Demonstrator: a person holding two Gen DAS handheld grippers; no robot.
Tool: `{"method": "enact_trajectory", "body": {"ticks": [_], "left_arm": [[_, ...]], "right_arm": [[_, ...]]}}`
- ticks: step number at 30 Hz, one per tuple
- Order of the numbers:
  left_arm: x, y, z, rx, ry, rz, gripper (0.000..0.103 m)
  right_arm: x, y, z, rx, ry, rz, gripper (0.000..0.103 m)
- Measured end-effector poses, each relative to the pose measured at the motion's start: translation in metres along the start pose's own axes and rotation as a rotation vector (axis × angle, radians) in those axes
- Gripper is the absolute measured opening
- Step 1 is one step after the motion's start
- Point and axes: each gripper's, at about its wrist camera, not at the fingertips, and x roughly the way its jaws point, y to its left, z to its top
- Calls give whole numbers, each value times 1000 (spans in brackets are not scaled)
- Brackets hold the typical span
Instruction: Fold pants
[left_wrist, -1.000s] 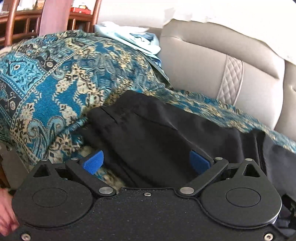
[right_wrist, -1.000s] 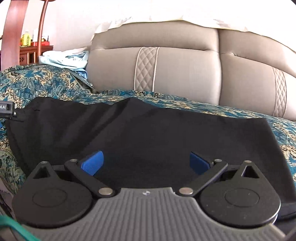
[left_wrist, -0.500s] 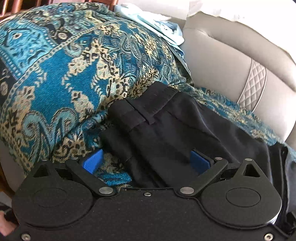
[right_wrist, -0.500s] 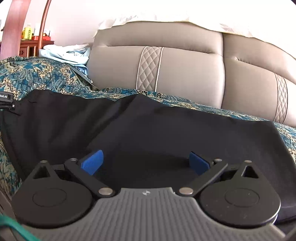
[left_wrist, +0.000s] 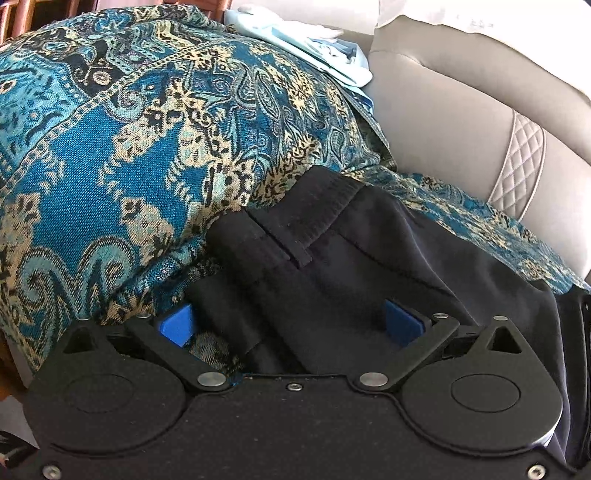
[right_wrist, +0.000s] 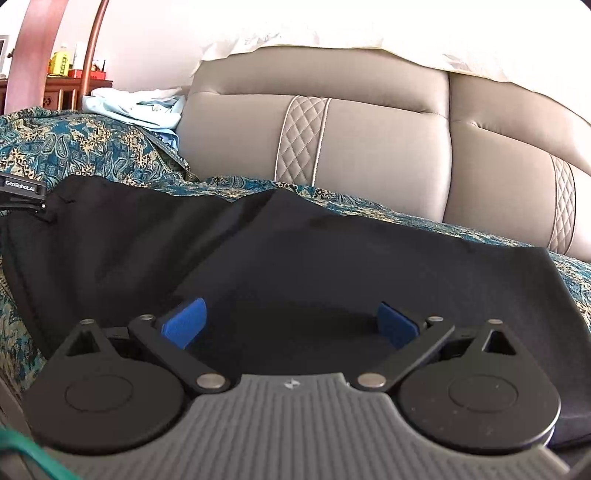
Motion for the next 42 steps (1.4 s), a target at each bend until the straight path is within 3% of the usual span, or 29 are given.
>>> {"method": "enact_trajectory", "body": {"ticks": [7, 11, 21, 22, 26, 27, 31, 34, 37, 39, 41, 42], "left_arm": [[4, -2, 1, 1, -11, 24, 103], [5, -1, 3, -47, -27, 37, 103], [9, -3, 9, -1, 15, 45, 102], [8, -2, 9, -2, 11, 43, 100], [-6, -1, 3, -17, -9, 51, 73], [-10, -1, 1, -21, -5, 28, 73], [-11, -8, -5, 35, -6, 5, 84], [0, -7, 1, -6, -6, 6, 93], [11, -10, 10, -19, 10, 32, 94], [10, -12, 13, -37, 19, 47, 85], [4, -11, 13, -45, -5, 80, 51], [-2, -11, 11, -43, -26, 90, 43]], "right_arm": [[0, 0, 0, -1, 0, 1, 103], [0, 0, 0, -1, 0, 1, 103], [0, 1, 0, -1, 1, 0, 103], [0, 1, 0, -1, 2, -1, 103], [0, 1, 1, 0, 1, 0, 103], [0, 1, 1, 0, 1, 0, 103], [0, 1, 1, -1, 1, -1, 103], [0, 1, 1, -1, 1, -1, 103], [1, 1, 1, -2, 1, -2, 103], [1, 1, 1, -3, 1, -2, 103], [1, 1, 1, -3, 3, -1, 103], [1, 1, 1, -3, 3, 0, 103]]}}
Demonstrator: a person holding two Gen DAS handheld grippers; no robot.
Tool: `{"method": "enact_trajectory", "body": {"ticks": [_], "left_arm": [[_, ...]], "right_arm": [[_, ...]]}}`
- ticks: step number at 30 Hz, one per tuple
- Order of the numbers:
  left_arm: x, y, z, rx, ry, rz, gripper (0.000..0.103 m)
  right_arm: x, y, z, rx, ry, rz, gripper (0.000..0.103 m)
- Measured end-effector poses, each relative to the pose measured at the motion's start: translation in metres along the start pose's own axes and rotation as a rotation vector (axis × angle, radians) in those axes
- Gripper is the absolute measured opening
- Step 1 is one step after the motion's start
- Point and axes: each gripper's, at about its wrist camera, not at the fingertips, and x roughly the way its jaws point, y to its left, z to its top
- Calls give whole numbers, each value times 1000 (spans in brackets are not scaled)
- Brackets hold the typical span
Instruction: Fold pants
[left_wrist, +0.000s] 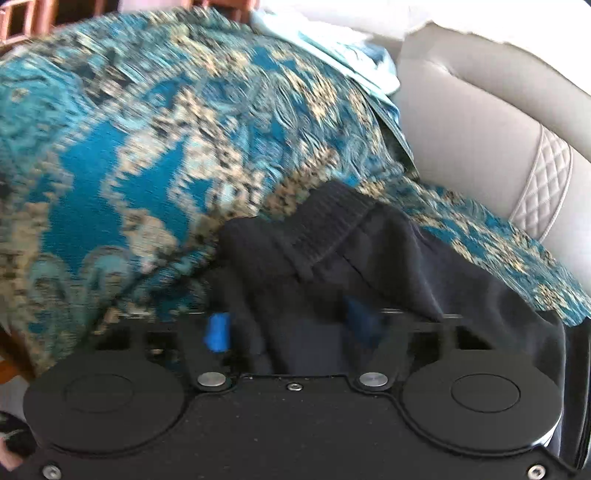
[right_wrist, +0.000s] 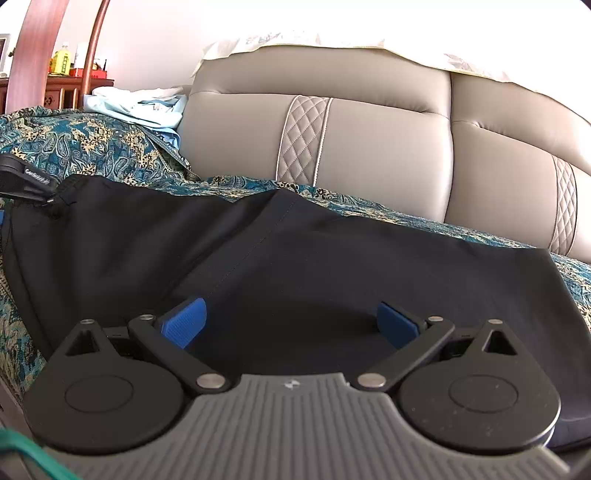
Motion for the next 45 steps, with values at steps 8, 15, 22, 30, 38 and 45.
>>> {"method": "enact_trajectory", "body": {"ticks": [8, 15, 22, 30, 38, 45], "left_arm": [[-1, 10, -9, -71, -1, -84, 55], [-9, 16, 5, -161, -30, -73, 13], [-57, -15, 19, -60, -133, -198, 12], [-122, -112, 19, 150, -222, -518, 12], [-143, -237, -47, 447, -69, -819, 14], [-131, -274, -112, 620, 238, -846, 30]], "right_arm": [[2, 1, 6, -16, 20, 7, 103], [2, 1, 13, -27, 58, 14, 103], [-2, -21, 25, 65, 70, 78, 103], [-17, -70, 47, -40, 64, 27, 103], [-49, -136, 24, 142, 87, -29, 103], [-87, -171, -3, 279, 74, -98, 103]]}}
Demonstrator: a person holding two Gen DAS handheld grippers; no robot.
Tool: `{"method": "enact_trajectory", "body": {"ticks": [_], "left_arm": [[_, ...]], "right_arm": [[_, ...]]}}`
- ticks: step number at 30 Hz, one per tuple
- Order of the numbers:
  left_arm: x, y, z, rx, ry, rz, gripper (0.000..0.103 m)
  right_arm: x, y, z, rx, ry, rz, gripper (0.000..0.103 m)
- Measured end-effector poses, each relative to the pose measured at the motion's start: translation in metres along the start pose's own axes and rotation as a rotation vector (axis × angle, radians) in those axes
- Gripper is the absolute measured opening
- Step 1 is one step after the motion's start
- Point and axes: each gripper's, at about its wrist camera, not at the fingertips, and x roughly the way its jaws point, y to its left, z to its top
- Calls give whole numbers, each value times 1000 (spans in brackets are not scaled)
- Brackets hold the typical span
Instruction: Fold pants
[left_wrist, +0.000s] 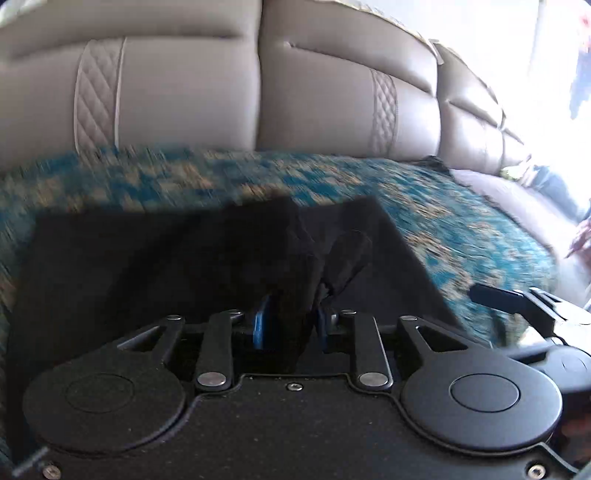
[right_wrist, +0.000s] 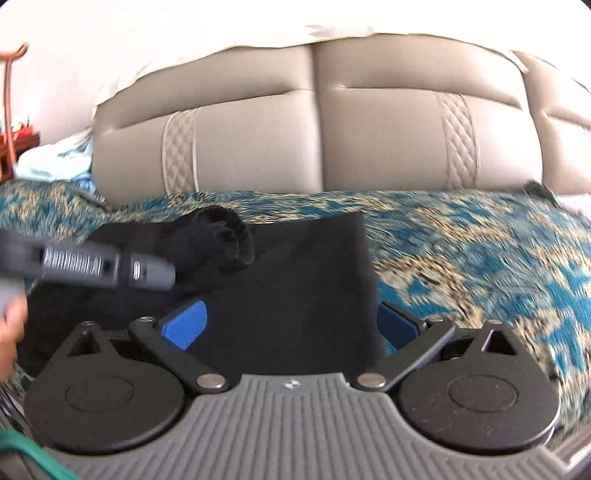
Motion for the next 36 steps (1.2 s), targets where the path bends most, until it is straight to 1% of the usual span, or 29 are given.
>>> {"method": "enact_trajectory", "body": {"ticks": [1, 2, 3, 5, 7, 9, 10, 12, 13, 14, 15, 18, 21, 24, 28, 29, 30, 32, 34, 36], "left_arm": [[-3, 2, -3, -7, 2, -15, 43], [-7, 5, -5, -7, 3, -24, 53], [-13, 9, -5, -7, -3, -31, 56], [-31, 16, -3, -20, -32, -46, 66], [-52, 33, -1, -60, -76, -58, 73], [-66, 49, 1, -97, -114, -20, 73], [-69, 56, 2, -101, -130, 30, 70], [-73, 69, -1, -94, -133, 146, 59], [-72, 73, -3, -89, -122, 184, 47], [-69, 76, -6, -87, -108, 213, 40], [-67, 80, -10, -89, -92, 238, 38], [-59, 87, -23, -101, -52, 275, 38], [-48, 82, -37, -80, -24, 298, 38], [-40, 77, -42, -57, -21, 325, 39], [-38, 79, -42, -95, -21, 318, 41], [-37, 80, -41, -97, -22, 316, 41], [-37, 80, -42, -94, -22, 316, 41], [-37, 79, -43, -82, -22, 321, 42], [-39, 77, -45, -69, -26, 327, 42], [-39, 76, -46, -68, -30, 333, 42]], "right_arm": [[-3, -3, -2, 14, -3, 3, 103], [-4, -5, -3, 24, -4, 8, 103], [-2, -5, -3, 28, -4, 12, 103], [-1, -3, -4, 35, -7, 23, 103], [1, 2, -7, 53, -8, 42, 103], [5, 9, -9, 64, -8, 67, 103], [6, 13, -10, 66, -5, 80, 103], [8, 22, -15, 82, -7, 101, 103], [8, 26, -18, 103, -9, 110, 103], [8, 30, -21, 123, -9, 118, 103], [9, 33, -23, 146, -6, 124, 103], [15, 41, -27, 177, 9, 128, 103], [19, 49, -25, 157, 12, 121, 102], [28, 50, -21, 181, 22, 122, 95], [39, 50, -17, 235, 20, 109, 83], [41, 51, -16, 238, 16, 95, 77], [43, 52, -15, 242, 12, 78, 75], [46, 58, -15, 215, -5, 20, 66], [50, 71, -15, 130, -25, -56, 63], [51, 88, -18, 28, -57, -111, 55]]}}
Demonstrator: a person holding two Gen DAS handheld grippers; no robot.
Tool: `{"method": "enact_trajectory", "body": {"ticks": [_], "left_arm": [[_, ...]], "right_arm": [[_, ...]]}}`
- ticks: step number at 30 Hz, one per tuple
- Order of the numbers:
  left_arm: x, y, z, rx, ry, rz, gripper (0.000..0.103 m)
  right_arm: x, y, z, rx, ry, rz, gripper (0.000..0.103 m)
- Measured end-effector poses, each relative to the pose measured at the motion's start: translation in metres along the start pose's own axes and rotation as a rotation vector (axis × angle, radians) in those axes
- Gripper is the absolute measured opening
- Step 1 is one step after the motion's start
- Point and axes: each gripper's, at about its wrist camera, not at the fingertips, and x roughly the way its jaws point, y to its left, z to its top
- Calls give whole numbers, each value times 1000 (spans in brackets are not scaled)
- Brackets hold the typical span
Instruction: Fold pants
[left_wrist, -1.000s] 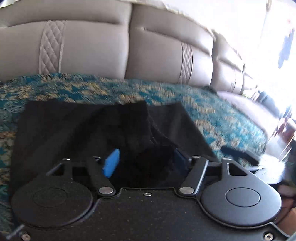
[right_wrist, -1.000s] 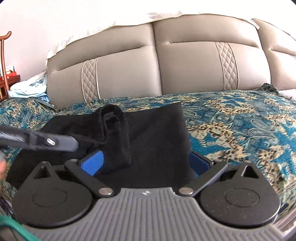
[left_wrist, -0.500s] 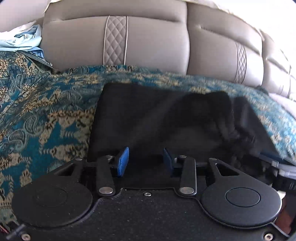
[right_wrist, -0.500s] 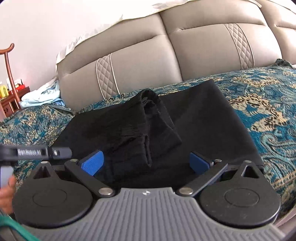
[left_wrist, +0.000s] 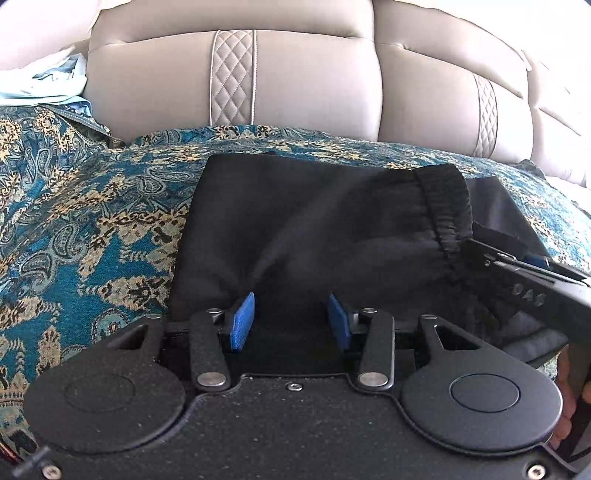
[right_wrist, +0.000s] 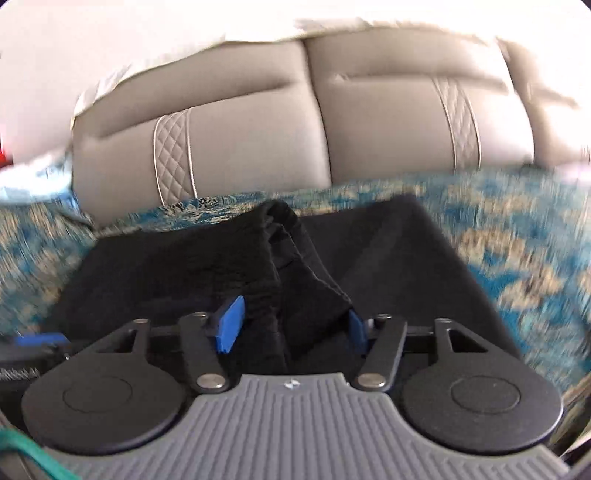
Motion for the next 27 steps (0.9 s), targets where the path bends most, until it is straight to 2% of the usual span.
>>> {"method": "enact_trajectory", "body": {"ticks": [1, 4, 6, 10, 12, 13, 15, 17, 22, 27], "left_arm": [[-2, -1, 0, -3, 0, 2, 42], [-4, -1, -1, -17, 0, 9, 42], [-4, 0, -2, -17, -1, 10, 42], [-7, 1, -2, -17, 0, 10, 42], [-10, 3, 0, -40, -13, 5, 40], [-13, 4, 0, -52, -25, -5, 38], [-17, 7, 3, -66, -45, -16, 35], [-20, 7, 8, -65, -62, -20, 35], [-19, -2, 14, -32, -82, -23, 35], [-10, -20, 9, 14, -75, -38, 35]], "right_arm": [[-2, 8, -2, -44, -20, -14, 52], [-8, 29, -8, -187, -74, -39, 50], [-8, 35, -10, -217, -72, -33, 51], [4, 16, -4, -49, 11, 18, 51], [11, 0, 2, 72, 55, 85, 42], [12, -6, 4, 105, 58, 98, 32], [12, -14, 8, 138, 50, 109, 27], [8, -16, 9, 141, 19, 86, 25], [-8, -15, 7, 43, -76, -56, 25], [-18, -43, 2, 60, -81, -140, 25]]}}
